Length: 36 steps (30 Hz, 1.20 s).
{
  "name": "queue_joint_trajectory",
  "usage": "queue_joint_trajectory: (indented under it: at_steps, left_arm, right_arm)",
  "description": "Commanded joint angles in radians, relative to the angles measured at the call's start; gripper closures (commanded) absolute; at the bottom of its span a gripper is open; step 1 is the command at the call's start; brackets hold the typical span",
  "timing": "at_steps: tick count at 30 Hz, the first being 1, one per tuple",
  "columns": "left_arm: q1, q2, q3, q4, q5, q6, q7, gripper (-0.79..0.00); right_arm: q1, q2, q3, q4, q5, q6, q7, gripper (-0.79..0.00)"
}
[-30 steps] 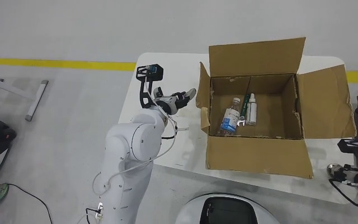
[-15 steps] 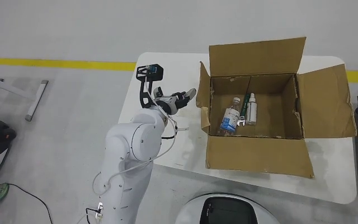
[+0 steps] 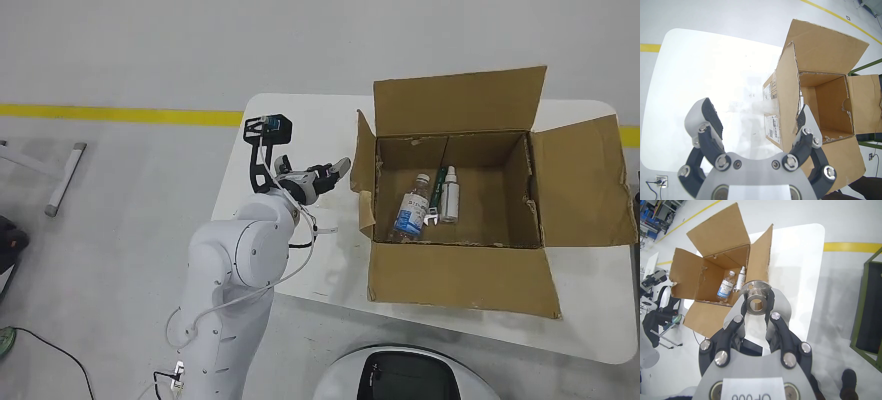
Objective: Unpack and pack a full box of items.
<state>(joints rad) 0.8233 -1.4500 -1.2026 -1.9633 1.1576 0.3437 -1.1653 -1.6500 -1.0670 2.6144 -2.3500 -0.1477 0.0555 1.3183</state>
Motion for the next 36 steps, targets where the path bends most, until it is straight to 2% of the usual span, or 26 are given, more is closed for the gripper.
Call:
queue_joint_trajectory:
  at_steps: [1,8,14,18,21,23,26,32,36]
  left_arm:
    - [0.0,0.0,0.0,0.0,0.0,0.0,0.0,-0.785]
    - [0.0,0.0,0.0,0.0,0.0,0.0,0.0,-0.785]
    - [0.0,0.0,0.0,0.0,0.0,0.0,0.0,-0.785]
    - [0.0,0.0,0.0,0.0,0.0,0.0,0.0,-0.785]
    - [0.0,0.0,0.0,0.0,0.0,0.0,0.0,-0.785]
    - [0.0,0.0,0.0,0.0,0.0,0.0,0.0,-0.785]
    - [0.0,0.0,0.0,0.0,0.0,0.0,0.0,-0.785]
    - [0.0,0.0,0.0,0.0,0.0,0.0,0.0,-0.785]
    - [0.0,0.0,0.0,0.0,0.0,0.0,0.0,-0.785]
  right_arm:
    - [0.012,0.011,-0.028,0.0,0.012,-0.009,0.002,0.0]
    - [0.087,0.059,-0.196,0.0,-0.038,-0.023,-0.007,0.0]
    - [0.196,0.098,-0.471,0.0,-0.157,0.038,-0.022,0.0]
    - [0.27,0.115,-0.673,0.0,-0.305,0.109,-0.043,0.0]
    - [0.308,0.12,-0.818,0.0,-0.437,0.188,-0.058,0.0]
    - [0.325,0.124,-0.91,0.001,-0.579,0.224,-0.065,0.0]
    - [0.369,0.124,-1.044,0.054,-0.739,0.268,-0.086,0.0]
    - [0.49,0.112,-1.227,0.172,-0.938,0.359,-0.075,0.0]
    - [0.567,0.099,-1.303,0.255,-0.971,0.396,-0.053,0.0]
